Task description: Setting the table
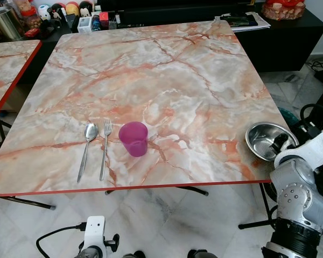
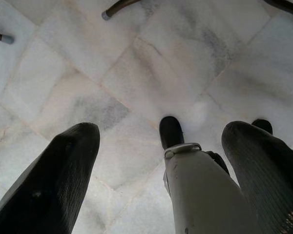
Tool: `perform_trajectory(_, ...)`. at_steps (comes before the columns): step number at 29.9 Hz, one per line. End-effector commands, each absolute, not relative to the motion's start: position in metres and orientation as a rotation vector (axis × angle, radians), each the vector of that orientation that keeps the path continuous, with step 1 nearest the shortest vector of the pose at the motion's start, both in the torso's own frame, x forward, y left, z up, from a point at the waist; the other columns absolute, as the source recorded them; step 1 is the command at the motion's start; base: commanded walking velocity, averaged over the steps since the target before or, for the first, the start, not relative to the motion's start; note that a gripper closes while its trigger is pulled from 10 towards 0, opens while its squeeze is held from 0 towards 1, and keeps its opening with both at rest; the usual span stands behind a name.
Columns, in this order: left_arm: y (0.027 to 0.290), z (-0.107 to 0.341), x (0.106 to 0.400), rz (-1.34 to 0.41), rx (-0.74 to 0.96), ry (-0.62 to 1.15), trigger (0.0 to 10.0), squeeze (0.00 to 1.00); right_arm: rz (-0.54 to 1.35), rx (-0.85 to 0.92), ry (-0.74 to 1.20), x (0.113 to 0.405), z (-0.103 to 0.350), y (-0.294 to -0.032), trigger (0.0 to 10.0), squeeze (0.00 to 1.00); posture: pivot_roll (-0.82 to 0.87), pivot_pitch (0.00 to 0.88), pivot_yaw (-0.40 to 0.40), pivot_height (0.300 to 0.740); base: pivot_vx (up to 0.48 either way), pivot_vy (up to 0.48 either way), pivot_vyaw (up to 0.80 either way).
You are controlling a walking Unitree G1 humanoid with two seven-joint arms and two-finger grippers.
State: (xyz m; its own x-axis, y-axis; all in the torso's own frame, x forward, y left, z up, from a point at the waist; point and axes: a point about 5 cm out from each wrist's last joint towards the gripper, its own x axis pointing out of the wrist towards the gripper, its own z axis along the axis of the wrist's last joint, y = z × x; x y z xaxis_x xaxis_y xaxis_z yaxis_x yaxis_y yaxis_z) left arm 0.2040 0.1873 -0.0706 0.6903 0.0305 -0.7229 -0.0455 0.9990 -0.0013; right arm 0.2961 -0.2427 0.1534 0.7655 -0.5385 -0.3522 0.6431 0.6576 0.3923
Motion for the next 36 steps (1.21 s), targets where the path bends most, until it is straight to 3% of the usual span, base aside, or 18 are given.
perform_trajectory(1,0.1917,-0.0731,0.1985,0.044,-0.009,0.824,10.0,0.0,-0.682,0.548,0.197,0.2946,0.1555,-0.2432,0.0,0.0,-0.13,0.17,0.068,0.74,0.0,0.0,0.0)
perform_trajectory(36,0.1965,-0.0723,0.1996,0.064,0.007,0.832,10.0,0.0,-0.657,0.614,0.205,0.2993,0.1523,-0.2365,0.0,0.0,-0.13,0.155,0.07,0.74,0.0,0.0,0.0)
